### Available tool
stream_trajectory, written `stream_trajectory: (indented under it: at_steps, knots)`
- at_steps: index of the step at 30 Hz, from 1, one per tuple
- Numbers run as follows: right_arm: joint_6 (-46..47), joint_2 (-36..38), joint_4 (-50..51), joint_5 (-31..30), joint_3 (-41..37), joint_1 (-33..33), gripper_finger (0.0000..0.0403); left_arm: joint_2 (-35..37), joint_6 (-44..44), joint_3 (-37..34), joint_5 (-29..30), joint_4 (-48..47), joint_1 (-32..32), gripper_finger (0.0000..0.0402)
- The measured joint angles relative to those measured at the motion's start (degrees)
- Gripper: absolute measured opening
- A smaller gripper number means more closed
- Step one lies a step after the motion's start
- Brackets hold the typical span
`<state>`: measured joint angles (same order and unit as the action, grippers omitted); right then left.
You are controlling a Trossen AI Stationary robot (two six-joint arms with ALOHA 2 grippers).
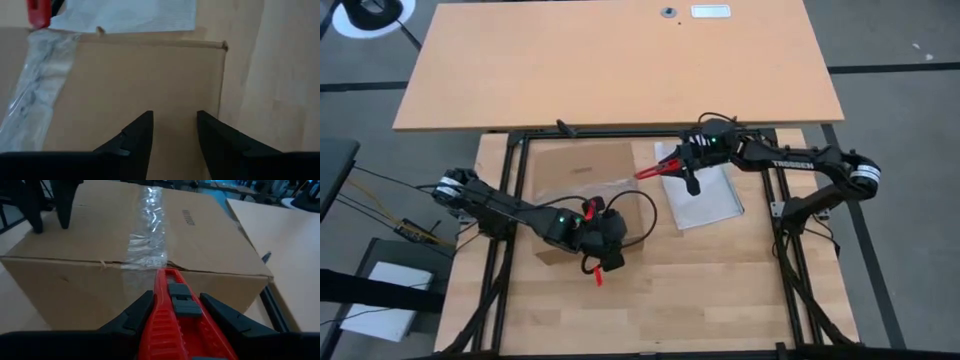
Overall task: Unpack boxes
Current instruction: Open the cardboard box using the cutter
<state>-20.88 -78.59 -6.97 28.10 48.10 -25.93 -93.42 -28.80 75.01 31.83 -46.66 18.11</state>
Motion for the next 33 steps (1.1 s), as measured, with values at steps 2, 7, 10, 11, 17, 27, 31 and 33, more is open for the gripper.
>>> stream_trajectory:
  at_steps: [2,7,10,11,17,27,31,33]
  knots:
    - [-0.02,1.15,1.24,-0.05,-0.06,0.02,0.0140,-0.03,0.02,-0.07,0.07,0.22,-0.03,0.0160]
    - [0.09,2.84,3.89,0.34,-0.11,0.07,0.0140,-0.12,0.02,-0.23,0.20,1.17,-0.07,0.0160]
    - [1.99,2.86,5.07,2.63,-0.03,0.45,0.0140,-0.15,0.02,-0.32,0.31,2.06,-0.29,0.0160]
    - [3.02,2.85,5.72,5.03,-0.06,1.00,0.0140,-0.20,0.04,-0.39,0.59,2.67,-0.46,0.0160]
    - [3.39,2.73,6.46,7.57,-0.16,3.49,0.0140,-0.38,0.02,-0.49,1.32,4.47,-1.99,0.0160]
    - [1.13,8.13,13.48,1.96,2.91,3.26,0.0140,-0.71,3.67,4.72,0.12,2.20,-2.23,0.0160]
    - [-0.62,12.50,17.92,-2.11,6.72,2.87,0.0140,-0.56,7.57,15.37,0.09,-3.93,-2.14,0.0160]
    - [0.29,14.42,19.96,-3.48,7.85,2.64,0.0140,-0.38,7.05,21.27,0.32,-10.32,-2.35,0.0160]
